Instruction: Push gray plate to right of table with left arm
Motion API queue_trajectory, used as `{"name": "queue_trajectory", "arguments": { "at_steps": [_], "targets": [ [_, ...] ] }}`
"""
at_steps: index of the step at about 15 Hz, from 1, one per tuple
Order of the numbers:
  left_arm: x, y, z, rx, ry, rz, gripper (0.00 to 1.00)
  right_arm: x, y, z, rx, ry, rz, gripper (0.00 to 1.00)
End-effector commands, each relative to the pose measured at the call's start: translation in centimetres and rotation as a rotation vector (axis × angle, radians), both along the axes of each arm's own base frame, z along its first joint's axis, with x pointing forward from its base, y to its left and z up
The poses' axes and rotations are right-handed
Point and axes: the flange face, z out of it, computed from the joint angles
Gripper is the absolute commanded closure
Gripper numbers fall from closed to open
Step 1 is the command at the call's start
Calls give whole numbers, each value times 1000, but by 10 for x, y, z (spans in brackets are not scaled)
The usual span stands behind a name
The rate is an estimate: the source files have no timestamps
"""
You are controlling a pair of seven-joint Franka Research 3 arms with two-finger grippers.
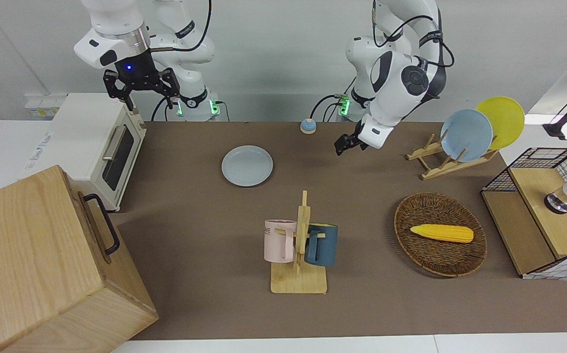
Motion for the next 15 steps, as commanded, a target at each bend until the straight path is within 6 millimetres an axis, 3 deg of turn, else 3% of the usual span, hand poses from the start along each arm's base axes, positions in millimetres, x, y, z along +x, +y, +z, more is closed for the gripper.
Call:
{"name": "queue_trajectory", "arguments": {
  "at_steps": [1,5,10,15],
  "targets": [
    [3,21,36,83,-43,-118,2,-2,-3,2,2,0,14,5],
    [8,35,92,77,-94,-131,2,-2,-3,2,2,0,14,5],
    [12,47,107,75,-140,-215,2,-2,-2,2,2,0,16,5],
    [13,48,108,81,-142,-219,2,-2,-3,2,2,0,14,5]
  ]
}}
